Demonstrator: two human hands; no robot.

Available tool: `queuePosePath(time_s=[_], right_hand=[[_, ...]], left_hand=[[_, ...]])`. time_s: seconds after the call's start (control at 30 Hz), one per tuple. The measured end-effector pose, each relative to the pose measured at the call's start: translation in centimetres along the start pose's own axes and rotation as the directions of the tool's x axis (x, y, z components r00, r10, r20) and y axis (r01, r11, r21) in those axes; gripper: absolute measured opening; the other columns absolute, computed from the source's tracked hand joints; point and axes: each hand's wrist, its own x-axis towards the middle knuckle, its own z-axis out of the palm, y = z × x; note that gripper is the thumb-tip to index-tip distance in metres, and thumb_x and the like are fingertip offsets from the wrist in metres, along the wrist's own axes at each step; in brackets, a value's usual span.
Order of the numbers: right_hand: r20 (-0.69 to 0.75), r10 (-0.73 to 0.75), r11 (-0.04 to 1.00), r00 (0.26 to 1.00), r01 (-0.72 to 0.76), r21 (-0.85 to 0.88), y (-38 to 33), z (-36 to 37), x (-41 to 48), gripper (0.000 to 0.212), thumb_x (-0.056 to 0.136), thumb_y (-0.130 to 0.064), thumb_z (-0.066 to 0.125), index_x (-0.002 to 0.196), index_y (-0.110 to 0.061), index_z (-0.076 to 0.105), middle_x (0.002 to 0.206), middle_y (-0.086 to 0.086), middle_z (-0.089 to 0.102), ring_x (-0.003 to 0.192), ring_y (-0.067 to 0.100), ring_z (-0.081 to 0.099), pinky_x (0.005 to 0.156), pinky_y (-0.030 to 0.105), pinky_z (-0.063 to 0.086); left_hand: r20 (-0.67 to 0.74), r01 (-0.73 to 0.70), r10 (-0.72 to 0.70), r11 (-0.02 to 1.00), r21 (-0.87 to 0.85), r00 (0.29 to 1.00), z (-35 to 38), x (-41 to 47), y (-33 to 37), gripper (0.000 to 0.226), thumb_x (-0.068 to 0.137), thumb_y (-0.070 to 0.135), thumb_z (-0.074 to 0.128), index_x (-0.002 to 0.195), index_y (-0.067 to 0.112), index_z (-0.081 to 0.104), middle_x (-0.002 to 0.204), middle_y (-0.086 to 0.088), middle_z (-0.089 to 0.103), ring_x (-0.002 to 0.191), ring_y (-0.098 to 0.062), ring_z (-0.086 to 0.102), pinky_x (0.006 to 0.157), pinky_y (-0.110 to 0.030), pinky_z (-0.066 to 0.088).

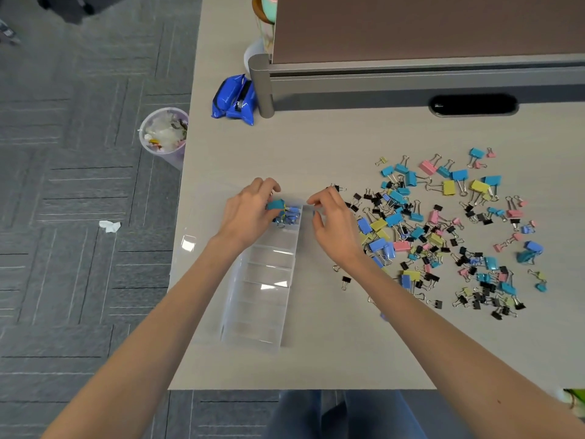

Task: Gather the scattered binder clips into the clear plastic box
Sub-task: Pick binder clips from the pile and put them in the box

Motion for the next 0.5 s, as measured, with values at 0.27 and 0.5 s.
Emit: queuePosePath(time_s=[0.27,0.5], right_hand=[[-0.013,0.090,0.994,0.996,-0.089,0.058,1.2,-0.2,-0.8,0.025,0.086,0.004,0.046,0.103,-0.010,0.058,0.109,-0.001,0.053,0.088,0.010,0.057,0.062,0.042,0.054],[-0.036,0.126,0.990,0.991,-0.123,0.074,2.2,-0.5,-1.4,0.028,0.083,0.007,0.046,0.102,-0.010,0.058,0.105,-0.001,0.055,0.085,0.010,0.055,0.064,0.039,0.052]], left_hand=[[0.087,-0.361,0.351,0.918,0.164,0.932,2.2,0.7,0.5,0.065,0.067,-0.008,0.051,0.128,0.014,0.044,0.122,-0.003,0.046,0.100,-0.026,0.045,0.081,-0.034,0.039],[0.174,-0.540,0.515,0.828,0.153,0.839,2.4,1.0,0.6,0.083,0.058,-0.015,0.044,0.136,0.013,0.037,0.143,-0.006,0.039,0.123,-0.024,0.037,0.092,-0.032,0.040]])
